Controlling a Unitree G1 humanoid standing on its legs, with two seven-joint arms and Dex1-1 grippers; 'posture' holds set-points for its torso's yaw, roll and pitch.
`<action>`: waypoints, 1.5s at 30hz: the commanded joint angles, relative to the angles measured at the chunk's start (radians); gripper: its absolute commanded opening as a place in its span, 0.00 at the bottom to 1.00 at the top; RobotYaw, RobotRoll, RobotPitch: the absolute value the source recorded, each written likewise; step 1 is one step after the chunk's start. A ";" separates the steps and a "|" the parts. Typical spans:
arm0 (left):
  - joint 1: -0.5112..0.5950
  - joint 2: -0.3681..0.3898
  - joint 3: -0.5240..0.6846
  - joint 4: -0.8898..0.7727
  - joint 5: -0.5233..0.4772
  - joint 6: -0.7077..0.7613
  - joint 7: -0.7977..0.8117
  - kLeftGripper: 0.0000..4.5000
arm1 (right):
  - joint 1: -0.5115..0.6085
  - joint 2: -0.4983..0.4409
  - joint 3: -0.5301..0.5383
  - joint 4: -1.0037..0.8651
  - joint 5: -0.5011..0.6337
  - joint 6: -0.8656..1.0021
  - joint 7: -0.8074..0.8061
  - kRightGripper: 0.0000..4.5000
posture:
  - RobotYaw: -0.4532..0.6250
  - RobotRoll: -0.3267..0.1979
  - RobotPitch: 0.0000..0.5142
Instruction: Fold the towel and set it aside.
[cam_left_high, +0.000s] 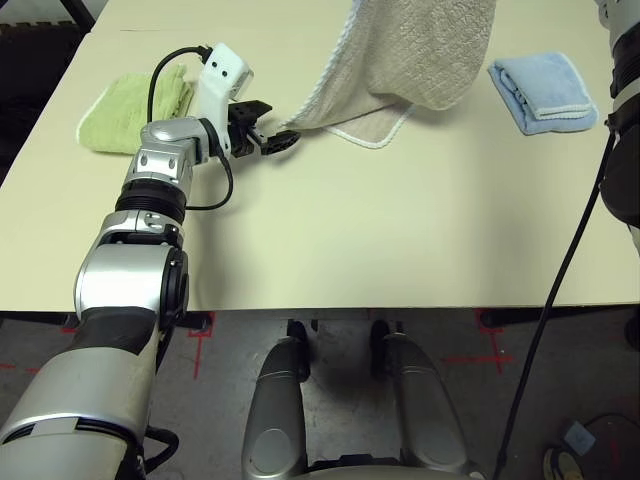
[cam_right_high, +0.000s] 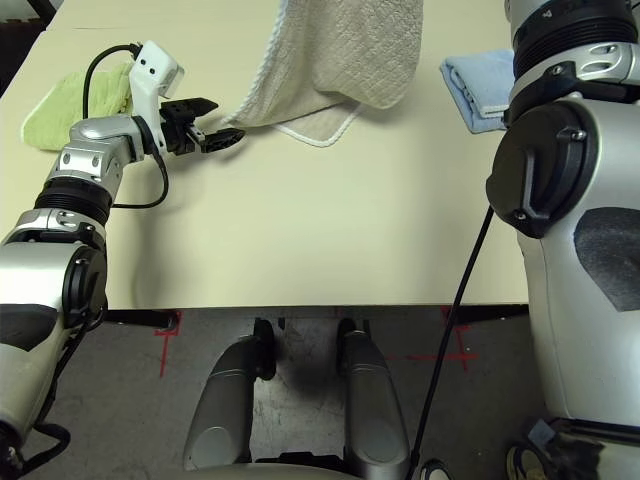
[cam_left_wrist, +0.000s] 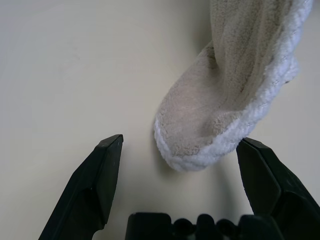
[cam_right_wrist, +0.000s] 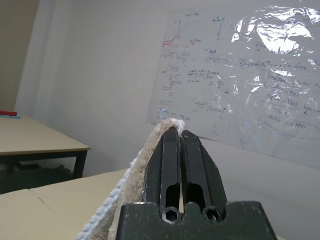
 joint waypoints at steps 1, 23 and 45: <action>0.014 0.014 -0.020 -0.029 0.011 -0.008 -0.045 1.00 | -0.013 -0.004 -0.003 -0.007 0.000 -0.003 0.008 0.01 | 0.40 0.62 0.61; 0.039 0.038 -0.026 -0.064 -0.007 -0.094 -0.168 0.01 | -0.004 -0.006 -0.001 -0.011 -0.001 0.008 0.020 0.00 | 0.40 0.62 0.61; -0.170 0.223 0.094 -0.070 -0.048 0.002 0.015 0.01 | 0.245 -0.131 -0.002 0.007 -0.033 0.108 -0.060 0.00 | 0.42 0.62 0.62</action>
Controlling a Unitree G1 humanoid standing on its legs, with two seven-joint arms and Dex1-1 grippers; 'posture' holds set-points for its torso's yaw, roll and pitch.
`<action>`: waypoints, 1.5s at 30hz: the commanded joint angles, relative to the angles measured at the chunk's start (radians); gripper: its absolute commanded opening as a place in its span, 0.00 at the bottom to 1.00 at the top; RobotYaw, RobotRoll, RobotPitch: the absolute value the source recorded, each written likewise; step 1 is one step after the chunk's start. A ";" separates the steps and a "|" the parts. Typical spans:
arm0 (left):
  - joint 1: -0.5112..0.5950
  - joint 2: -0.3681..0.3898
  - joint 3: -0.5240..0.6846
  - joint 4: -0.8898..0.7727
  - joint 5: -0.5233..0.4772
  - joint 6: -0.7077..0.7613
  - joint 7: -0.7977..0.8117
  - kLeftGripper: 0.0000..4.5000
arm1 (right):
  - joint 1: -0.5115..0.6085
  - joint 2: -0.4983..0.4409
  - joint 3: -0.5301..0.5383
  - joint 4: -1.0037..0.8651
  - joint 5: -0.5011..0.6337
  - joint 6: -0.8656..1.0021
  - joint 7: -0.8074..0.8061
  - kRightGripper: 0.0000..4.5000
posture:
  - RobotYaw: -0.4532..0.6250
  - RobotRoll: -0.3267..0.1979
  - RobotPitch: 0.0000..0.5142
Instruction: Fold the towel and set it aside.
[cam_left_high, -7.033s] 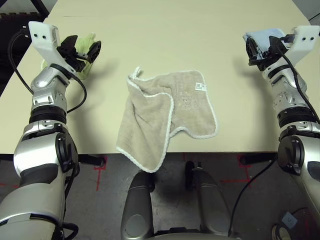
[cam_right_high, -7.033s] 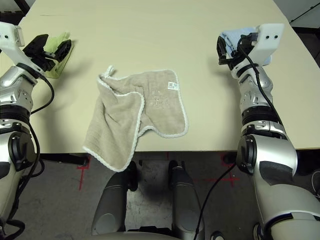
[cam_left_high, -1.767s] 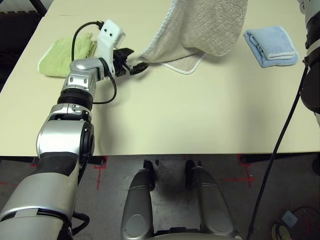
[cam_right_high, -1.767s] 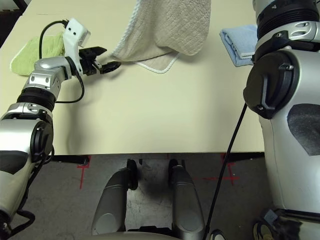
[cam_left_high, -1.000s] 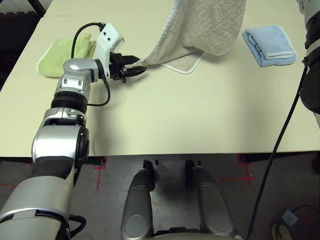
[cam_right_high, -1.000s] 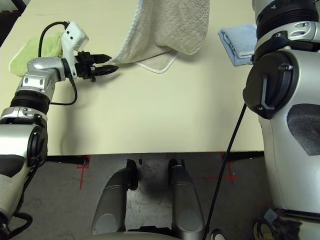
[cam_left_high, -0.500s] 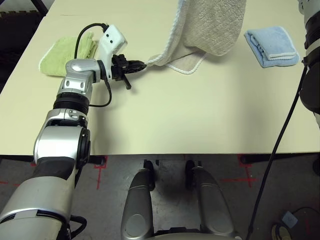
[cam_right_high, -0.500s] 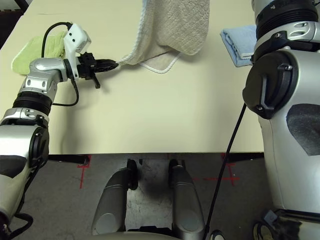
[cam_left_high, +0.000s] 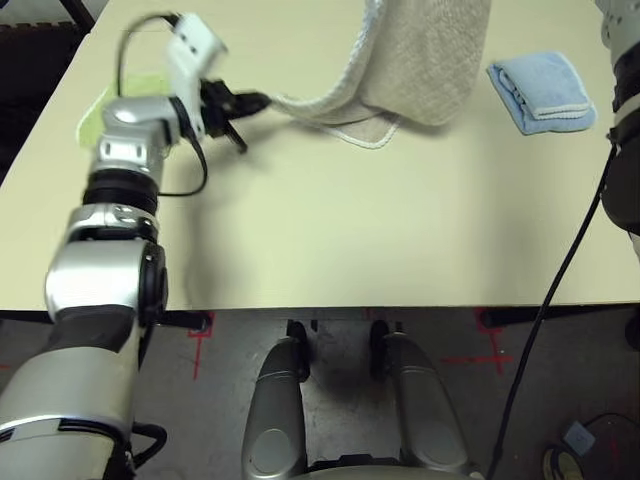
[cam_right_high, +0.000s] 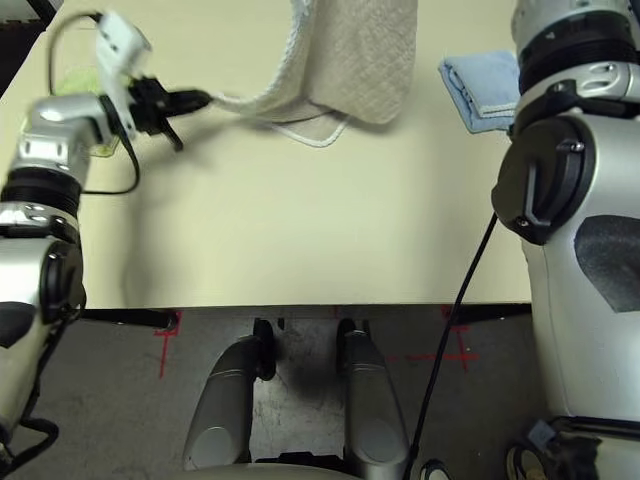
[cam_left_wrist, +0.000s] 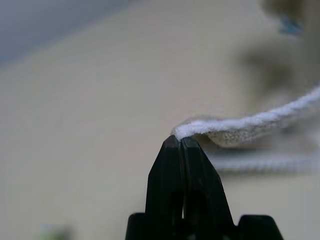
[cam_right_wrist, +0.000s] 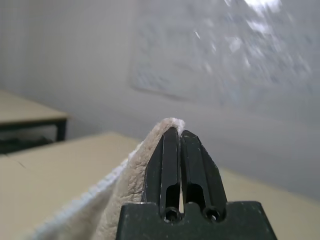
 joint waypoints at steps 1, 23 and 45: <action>-0.024 0.049 0.002 -0.010 0.005 0.035 0.006 0.01 | 0.100 -0.046 -0.003 0.002 -0.009 0.054 -0.017 0.00 | 0.43 0.62 0.63; -0.069 0.162 -0.078 0.109 0.094 0.118 0.088 0.01 | 0.178 -0.096 0.088 -0.012 -0.089 0.306 0.052 0.00 | 0.43 0.62 0.70; 0.085 0.222 -0.073 0.020 0.039 0.012 -0.257 0.01 | 0.307 -0.056 0.040 -0.022 -0.026 0.098 0.272 0.00 | 0.43 0.62 0.78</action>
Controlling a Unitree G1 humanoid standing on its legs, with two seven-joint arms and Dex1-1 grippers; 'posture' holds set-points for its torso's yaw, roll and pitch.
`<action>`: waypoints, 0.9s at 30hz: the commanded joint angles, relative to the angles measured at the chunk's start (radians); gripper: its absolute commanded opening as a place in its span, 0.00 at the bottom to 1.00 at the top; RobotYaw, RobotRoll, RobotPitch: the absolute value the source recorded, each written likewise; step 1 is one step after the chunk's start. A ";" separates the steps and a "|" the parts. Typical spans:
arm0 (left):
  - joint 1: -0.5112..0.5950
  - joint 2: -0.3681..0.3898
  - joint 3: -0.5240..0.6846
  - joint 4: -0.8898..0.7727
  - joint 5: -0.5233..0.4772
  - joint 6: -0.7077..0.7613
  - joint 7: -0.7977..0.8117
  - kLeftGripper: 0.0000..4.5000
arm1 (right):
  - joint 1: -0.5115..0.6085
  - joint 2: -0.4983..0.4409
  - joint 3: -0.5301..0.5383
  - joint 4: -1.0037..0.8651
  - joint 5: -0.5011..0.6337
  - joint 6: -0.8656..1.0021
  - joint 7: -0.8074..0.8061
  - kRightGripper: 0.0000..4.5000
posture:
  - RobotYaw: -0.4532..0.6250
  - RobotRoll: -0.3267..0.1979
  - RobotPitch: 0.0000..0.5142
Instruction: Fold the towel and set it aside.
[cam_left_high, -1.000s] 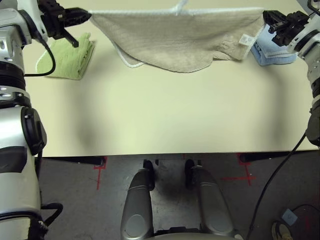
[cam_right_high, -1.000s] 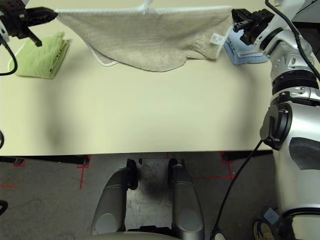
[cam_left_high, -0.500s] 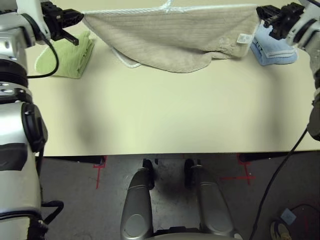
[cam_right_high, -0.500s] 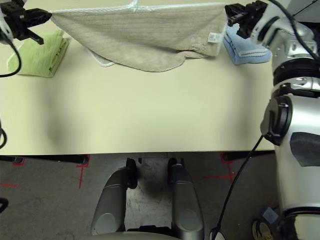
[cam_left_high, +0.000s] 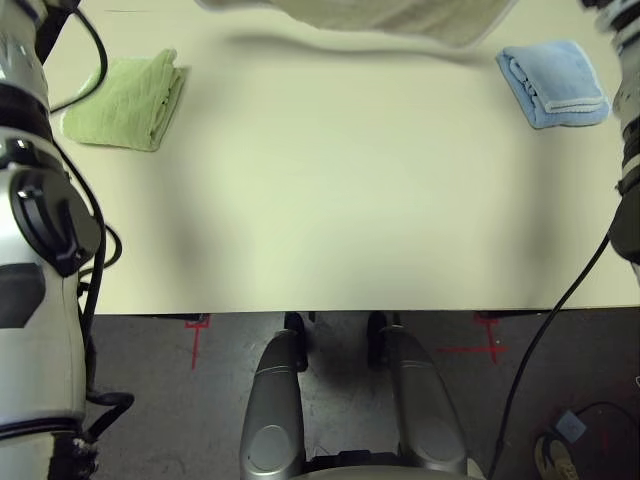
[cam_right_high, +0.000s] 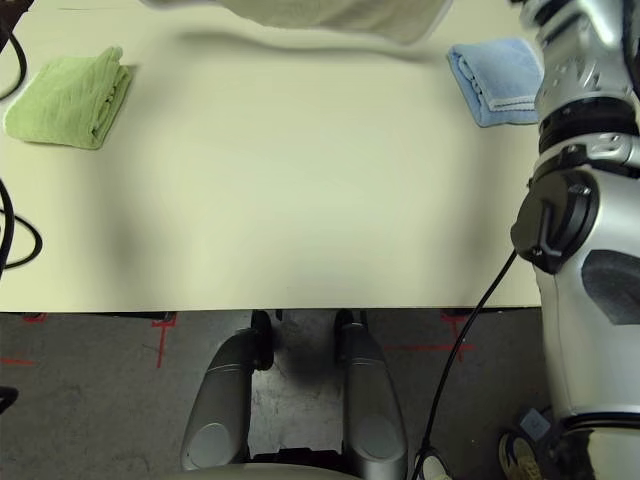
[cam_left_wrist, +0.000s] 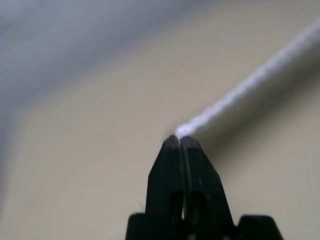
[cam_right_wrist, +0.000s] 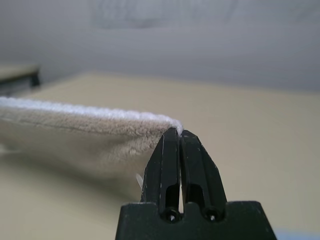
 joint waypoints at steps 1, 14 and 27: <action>0.078 0.058 -0.058 -0.111 0.018 0.141 -0.192 0.01 | 0.069 -0.026 0.075 -0.024 -0.054 0.018 0.159 0.00 | 0.43 0.62 0.78; 0.077 0.180 -0.263 -0.254 0.009 0.344 -0.550 0.01 | 0.088 -0.129 0.251 -0.040 -0.173 -0.009 0.564 0.00 | 0.42 0.62 0.80; 0.105 0.454 -0.709 -0.423 -0.323 0.285 -0.553 0.01 | 0.135 -0.271 0.380 -0.048 -0.141 -0.032 0.755 0.00 | 0.43 0.62 0.80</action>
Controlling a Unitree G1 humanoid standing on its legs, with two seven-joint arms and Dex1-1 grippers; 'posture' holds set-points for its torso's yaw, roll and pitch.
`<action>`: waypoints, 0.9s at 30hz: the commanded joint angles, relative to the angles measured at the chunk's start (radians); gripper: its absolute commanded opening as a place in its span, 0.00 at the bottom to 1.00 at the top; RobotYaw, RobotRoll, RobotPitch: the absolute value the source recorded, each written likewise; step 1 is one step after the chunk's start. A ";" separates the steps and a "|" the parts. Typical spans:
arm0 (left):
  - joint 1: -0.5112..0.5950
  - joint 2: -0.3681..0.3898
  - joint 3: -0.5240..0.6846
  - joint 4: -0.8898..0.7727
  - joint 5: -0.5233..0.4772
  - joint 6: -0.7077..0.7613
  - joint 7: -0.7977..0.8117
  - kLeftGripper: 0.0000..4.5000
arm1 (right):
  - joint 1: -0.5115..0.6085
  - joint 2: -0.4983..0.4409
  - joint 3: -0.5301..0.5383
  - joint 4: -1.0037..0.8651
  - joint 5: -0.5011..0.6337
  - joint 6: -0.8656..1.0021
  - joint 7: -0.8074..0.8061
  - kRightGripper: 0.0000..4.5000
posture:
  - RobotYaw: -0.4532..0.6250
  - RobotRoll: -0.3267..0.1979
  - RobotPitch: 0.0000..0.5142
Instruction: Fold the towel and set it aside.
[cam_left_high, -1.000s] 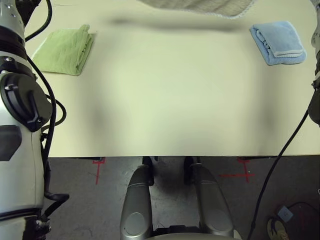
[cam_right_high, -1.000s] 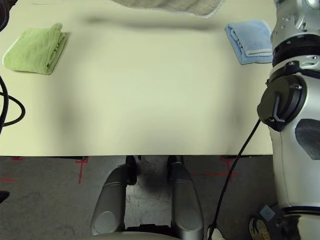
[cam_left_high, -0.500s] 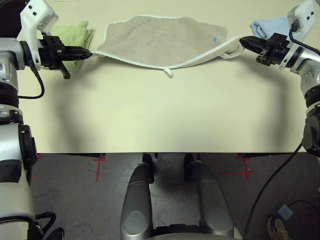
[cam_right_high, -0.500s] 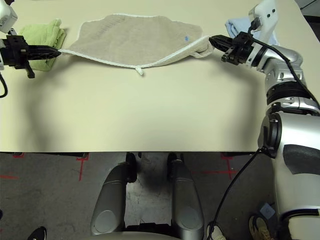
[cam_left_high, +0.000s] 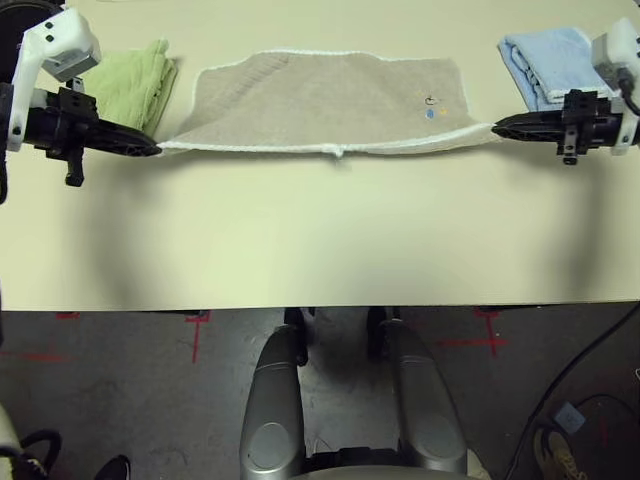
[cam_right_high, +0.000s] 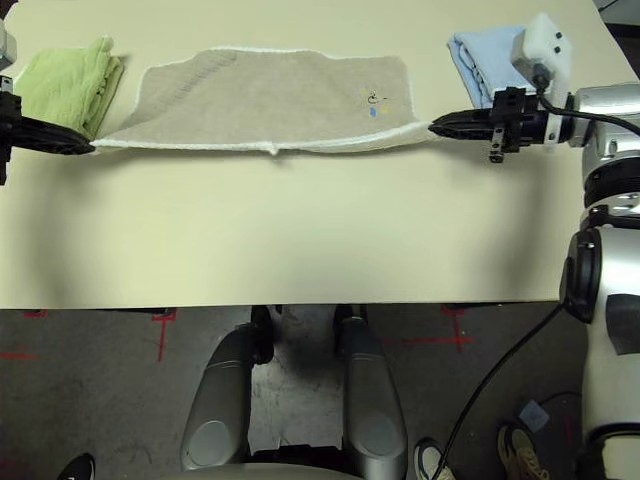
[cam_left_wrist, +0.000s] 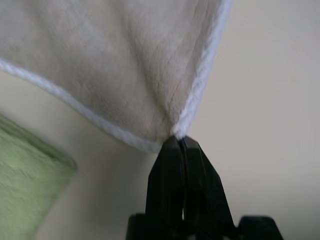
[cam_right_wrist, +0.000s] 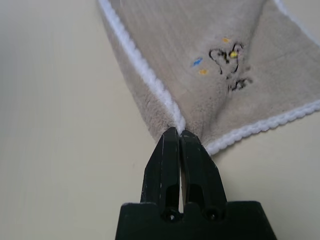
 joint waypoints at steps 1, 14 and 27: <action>0.011 0.083 -0.103 -0.065 -0.098 0.003 -0.009 0.01 | 0.042 -0.053 0.072 -0.015 0.032 -0.019 0.010 0.00 | 0.43 0.62 0.80; 0.009 0.246 -0.283 -0.284 -0.320 0.090 -0.009 0.01 | 0.196 -0.226 0.415 -0.265 0.335 0.079 0.010 0.00 | 0.43 0.62 0.80; -0.008 0.236 -0.331 -0.235 -0.292 0.060 -0.009 0.01 | 0.230 -0.329 0.557 -0.458 0.509 0.164 0.010 0.00 | 0.42 0.62 0.79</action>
